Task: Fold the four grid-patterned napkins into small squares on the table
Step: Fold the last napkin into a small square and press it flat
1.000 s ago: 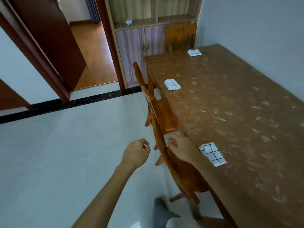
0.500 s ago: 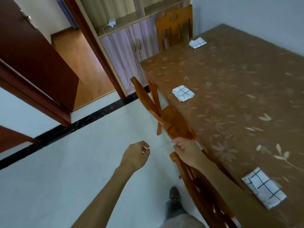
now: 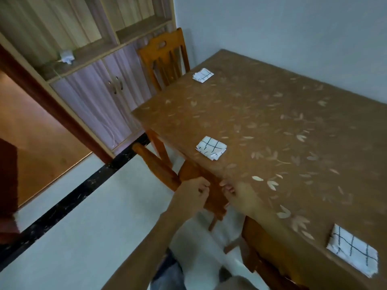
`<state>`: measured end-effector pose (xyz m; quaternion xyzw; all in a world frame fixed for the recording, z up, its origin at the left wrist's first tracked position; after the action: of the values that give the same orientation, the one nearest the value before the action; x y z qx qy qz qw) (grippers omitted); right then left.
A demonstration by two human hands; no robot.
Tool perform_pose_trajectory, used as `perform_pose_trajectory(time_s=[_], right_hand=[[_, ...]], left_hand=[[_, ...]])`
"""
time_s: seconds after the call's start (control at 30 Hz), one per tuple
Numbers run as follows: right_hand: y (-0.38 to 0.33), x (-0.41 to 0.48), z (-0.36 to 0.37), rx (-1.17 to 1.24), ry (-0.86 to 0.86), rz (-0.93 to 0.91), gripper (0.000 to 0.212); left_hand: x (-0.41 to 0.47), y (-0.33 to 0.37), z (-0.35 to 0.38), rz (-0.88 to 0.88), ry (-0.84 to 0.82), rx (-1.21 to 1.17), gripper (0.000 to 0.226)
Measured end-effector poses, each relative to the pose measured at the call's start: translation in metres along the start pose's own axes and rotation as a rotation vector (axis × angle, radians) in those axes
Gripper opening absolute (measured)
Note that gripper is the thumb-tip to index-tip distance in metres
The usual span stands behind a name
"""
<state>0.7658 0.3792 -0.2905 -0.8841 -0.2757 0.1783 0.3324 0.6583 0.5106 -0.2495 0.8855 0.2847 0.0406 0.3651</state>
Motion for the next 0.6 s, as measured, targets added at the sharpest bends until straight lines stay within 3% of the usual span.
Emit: perform_pose_trajectory(time_s=[0.3,0.43,0.6], right_hand=[[-0.04,0.041,0.006,-0.036,0.104,0.29,0.028],[-0.031,0.066,0.021,-0.002,0.129,0.386,0.027],[-0.008,0.119,0.039,-0.015,0.167,0.445,0.043]], left_hand=[[0.104,-0.038,-0.045,0.171,-0.17,0.066,0.022],[0.141,-0.049,-0.034,0.201,-0.246,0.074,0.026],[0.2,-0.058,-0.005,0.249,-0.269,0.15,0.034]])
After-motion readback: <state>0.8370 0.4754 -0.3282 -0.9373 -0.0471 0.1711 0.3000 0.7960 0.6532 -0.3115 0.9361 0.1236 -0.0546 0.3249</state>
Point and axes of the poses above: each hand's wrist, its own x-axis towards the middle knuckle, its own z-axis out of the palm, y = z × x, the point moved 6 cm from there along x, towards the middle knuckle, and after that the axes turned 11 degrees about y, right-handed, at the moved point
